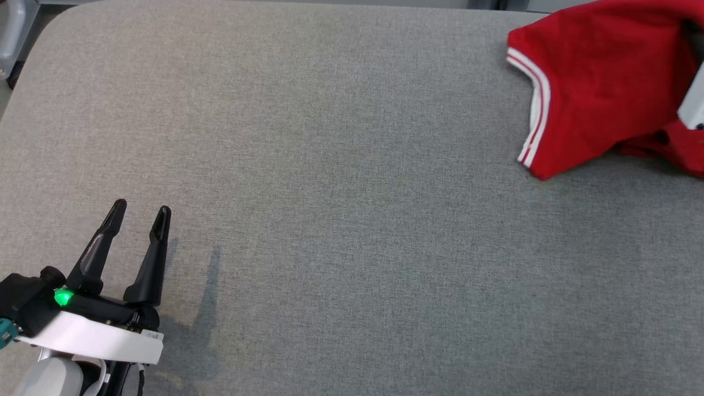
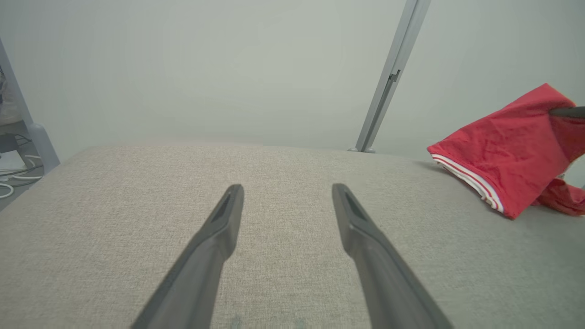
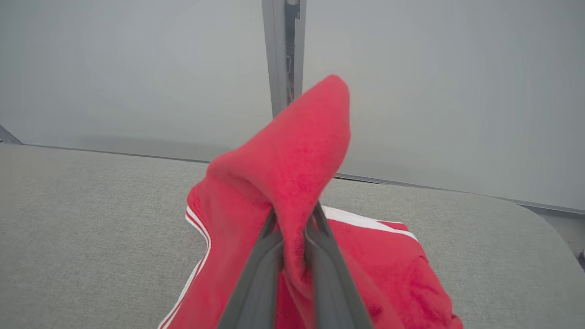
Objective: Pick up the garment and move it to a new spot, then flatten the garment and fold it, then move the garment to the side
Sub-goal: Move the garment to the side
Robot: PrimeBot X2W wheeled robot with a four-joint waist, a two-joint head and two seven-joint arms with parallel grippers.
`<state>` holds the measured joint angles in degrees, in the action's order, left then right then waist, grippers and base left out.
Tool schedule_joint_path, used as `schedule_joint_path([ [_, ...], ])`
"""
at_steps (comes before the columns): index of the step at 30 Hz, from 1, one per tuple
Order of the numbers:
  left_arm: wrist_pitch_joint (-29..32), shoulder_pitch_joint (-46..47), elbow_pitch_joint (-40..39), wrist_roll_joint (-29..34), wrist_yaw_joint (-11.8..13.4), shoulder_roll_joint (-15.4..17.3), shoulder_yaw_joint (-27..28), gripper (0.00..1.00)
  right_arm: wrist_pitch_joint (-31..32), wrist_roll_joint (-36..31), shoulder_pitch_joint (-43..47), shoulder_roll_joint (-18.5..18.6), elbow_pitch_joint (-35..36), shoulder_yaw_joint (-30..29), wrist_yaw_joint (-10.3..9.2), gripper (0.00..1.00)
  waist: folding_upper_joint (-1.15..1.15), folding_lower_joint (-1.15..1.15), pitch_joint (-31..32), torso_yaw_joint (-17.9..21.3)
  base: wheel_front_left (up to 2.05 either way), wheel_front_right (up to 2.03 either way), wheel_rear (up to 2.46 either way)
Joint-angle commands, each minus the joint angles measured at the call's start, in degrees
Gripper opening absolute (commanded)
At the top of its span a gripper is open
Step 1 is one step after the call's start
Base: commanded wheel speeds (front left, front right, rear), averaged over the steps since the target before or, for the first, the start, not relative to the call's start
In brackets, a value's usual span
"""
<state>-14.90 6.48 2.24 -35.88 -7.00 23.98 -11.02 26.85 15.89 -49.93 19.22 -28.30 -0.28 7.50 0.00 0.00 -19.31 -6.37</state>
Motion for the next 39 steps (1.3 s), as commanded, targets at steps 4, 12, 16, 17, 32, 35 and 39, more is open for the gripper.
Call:
schedule_joint_path([
  [4, -0.24, 1.21, 0.34, 0.49, -0.43, -0.11, 0.50, 1.00, 1.37, -3.70, 1.24, -0.76, 1.52, -3.98, 0.00, 0.00, 0.00, 0.00, -0.28, 0.01, 0.00, 0.00, 0.00],
  [12, -0.25, 1.66, 0.11, 0.54, -0.46, 0.07, 1.01, 1.00, 4.54, -12.54, 2.96, -2.08, 4.05, -8.99, 0.00, 0.00, 0.00, 0.00, -1.18, 0.07, 0.00, 0.00, 0.00],
  [16, -0.25, 2.17, -0.41, 0.14, -0.50, 0.42, 0.49, 1.00, 3.30, -16.92, 2.71, -4.04, 3.88, -12.35, 0.00, 0.00, 0.00, 0.00, -2.20, -0.11, 0.00, 0.00, 0.00],
  [17, -0.25, 2.43, -0.55, 0.05, -0.51, 0.59, 0.39, 1.00, 2.54, -17.78, 2.28, -4.73, 3.66, -13.54, 0.00, 0.00, 0.00, 0.00, -2.46, -0.18, 0.00, 0.00, 0.00],
  [32, -0.25, 2.17, 0.24, -0.39, -0.52, 0.67, -0.31, 1.00, -7.03, -37.59, 1.09, -10.83, -2.73, -26.19, 0.00, 1.00, 0.00, 0.00, -1.28, -0.70, 0.00, 0.00, 0.00],
  [35, -0.25, 1.53, 0.64, 0.04, -0.52, 0.01, -0.39, 1.00, -9.62, -40.45, 1.76, -11.48, -3.42, -26.85, 0.00, 1.00, 0.00, 0.00, 0.84, -0.07, 0.00, 0.00, 0.00],
  [39, -0.25, 0.52, 1.28, 0.47, -0.52, -0.59, -0.22, 1.00, -12.15, -41.38, 2.67, -12.18, -4.48, -25.90, 0.00, 1.00, 0.00, 0.00, 3.65, 0.91, 0.00, 0.00, 0.00],
])
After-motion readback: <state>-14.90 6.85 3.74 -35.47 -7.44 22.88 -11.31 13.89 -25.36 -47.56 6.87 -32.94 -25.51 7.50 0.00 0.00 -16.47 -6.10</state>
